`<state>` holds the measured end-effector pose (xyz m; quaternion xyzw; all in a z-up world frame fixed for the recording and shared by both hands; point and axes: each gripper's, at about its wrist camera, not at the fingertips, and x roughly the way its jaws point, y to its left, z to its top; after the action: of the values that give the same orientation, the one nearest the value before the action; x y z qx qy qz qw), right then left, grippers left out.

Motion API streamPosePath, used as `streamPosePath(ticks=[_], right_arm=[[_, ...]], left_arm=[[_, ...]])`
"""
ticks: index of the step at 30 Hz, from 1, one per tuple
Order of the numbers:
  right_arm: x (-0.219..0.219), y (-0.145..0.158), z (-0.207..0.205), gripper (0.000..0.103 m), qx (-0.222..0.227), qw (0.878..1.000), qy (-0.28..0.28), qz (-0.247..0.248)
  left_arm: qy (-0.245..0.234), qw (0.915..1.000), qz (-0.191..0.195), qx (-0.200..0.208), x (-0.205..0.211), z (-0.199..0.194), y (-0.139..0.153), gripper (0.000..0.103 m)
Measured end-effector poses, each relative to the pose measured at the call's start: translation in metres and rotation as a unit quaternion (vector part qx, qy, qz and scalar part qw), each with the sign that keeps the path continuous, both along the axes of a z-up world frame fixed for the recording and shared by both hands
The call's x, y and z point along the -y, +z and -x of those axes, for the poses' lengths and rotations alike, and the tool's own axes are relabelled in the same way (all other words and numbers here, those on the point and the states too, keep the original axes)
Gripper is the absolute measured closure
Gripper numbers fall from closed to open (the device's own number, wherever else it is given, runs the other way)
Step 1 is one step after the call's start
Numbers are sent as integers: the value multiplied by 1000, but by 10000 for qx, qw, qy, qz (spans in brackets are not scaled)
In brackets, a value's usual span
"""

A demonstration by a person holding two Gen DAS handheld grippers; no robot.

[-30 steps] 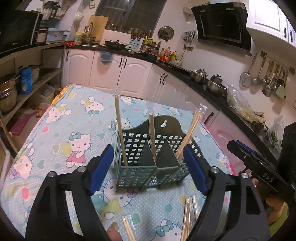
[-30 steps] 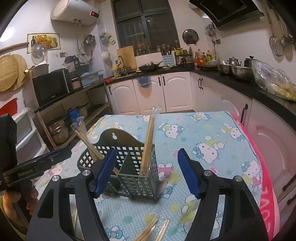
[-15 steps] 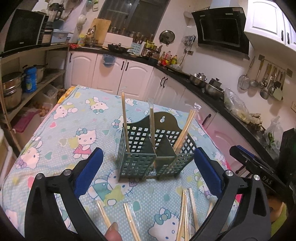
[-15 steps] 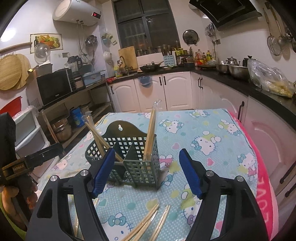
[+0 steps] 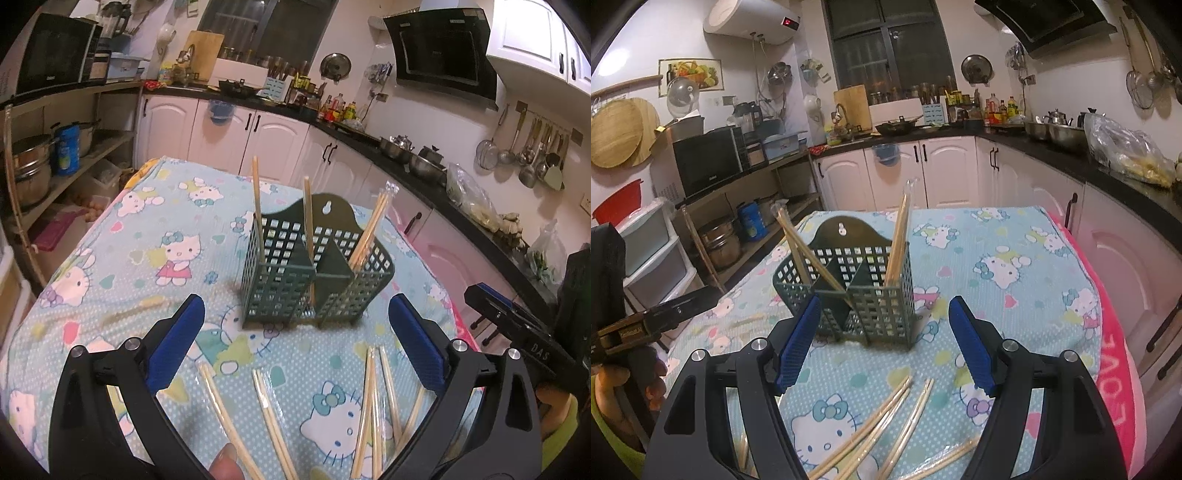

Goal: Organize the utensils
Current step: 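Move both open tools back toward the remaining chopsticks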

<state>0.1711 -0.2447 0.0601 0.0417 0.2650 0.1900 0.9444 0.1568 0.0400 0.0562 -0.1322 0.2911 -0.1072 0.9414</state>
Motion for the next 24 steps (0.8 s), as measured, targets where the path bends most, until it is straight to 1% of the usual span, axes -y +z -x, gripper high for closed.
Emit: streamPosePath(ticks=[8,12,13,19,21,24], right_arm=[[2,-19,6,34,-245,9997,24,42],[2,-29,8,43,-378,9992,38,87],[2,-32,7,47,-415,9991,43,94],[5,-53,5,64,-724,9972,54,182],[6,-59,4,66,-798,9966,60,200],[6,-65,3,71,-875,9959,75,224]], left_arm=[[-40,9998,-69,-185,4,7,-16,12],[-73,9995,-91,-291,7,8,-25,12],[-83,9994,-100,-322,8,8,-28,12],[-129,9985,-126,-516,16,7,-41,12],[-152,9980,-133,-591,18,6,-47,12],[-191,9972,-162,-698,22,5,-55,15]])
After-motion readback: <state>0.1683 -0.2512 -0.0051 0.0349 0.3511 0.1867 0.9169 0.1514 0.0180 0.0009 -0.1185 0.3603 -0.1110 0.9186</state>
